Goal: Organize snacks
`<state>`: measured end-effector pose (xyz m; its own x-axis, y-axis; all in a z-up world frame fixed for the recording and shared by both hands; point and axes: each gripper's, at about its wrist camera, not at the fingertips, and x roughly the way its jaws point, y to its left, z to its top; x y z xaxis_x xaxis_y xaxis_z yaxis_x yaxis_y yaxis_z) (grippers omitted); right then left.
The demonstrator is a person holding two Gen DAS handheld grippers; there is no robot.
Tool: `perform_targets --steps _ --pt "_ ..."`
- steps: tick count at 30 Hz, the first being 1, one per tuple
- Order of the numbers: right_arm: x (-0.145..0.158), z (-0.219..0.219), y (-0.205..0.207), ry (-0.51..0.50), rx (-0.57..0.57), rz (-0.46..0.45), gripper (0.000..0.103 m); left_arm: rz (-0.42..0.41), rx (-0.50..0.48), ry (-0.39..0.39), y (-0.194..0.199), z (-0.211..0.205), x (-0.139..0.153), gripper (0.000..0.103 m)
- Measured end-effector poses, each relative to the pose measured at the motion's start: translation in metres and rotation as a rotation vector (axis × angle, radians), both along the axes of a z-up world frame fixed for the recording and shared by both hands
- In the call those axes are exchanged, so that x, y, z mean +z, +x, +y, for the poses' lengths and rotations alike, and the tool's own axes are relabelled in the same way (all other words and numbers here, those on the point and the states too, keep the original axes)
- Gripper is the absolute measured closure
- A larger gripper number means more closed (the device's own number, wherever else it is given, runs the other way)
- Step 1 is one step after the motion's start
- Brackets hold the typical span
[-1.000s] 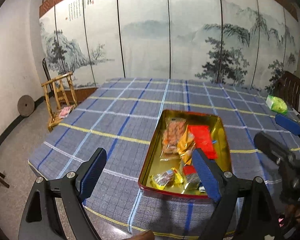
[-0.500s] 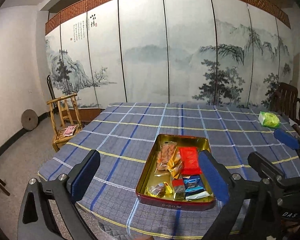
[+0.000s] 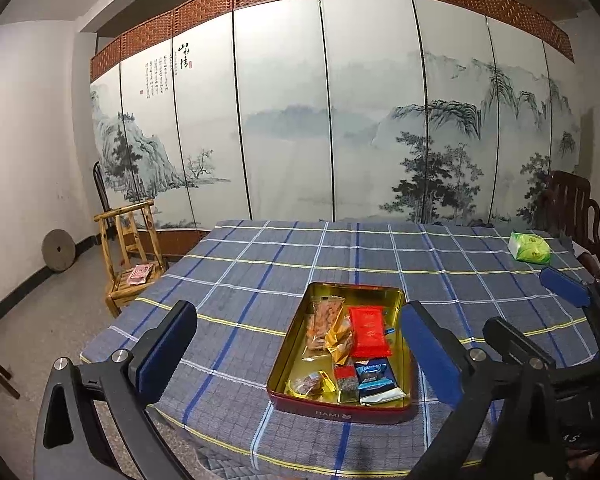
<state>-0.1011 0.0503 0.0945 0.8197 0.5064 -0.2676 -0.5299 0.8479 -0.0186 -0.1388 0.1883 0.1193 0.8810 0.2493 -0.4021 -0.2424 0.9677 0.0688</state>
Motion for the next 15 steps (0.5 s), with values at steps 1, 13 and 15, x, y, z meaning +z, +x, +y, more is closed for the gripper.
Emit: perform_targets --steps 1,13,15 --pt "0.000 -0.001 0.000 -0.002 0.000 0.002 0.003 0.000 -0.001 -0.002 0.000 0.000 0.000 0.002" --pt "-0.005 -0.007 0.007 0.000 -0.001 0.036 0.003 0.039 -0.017 -0.015 0.006 0.000 -0.007 0.000" --pt "-0.012 -0.012 0.014 0.003 -0.003 0.068 0.002 0.038 -0.017 -0.005 0.008 -0.001 -0.009 0.000"
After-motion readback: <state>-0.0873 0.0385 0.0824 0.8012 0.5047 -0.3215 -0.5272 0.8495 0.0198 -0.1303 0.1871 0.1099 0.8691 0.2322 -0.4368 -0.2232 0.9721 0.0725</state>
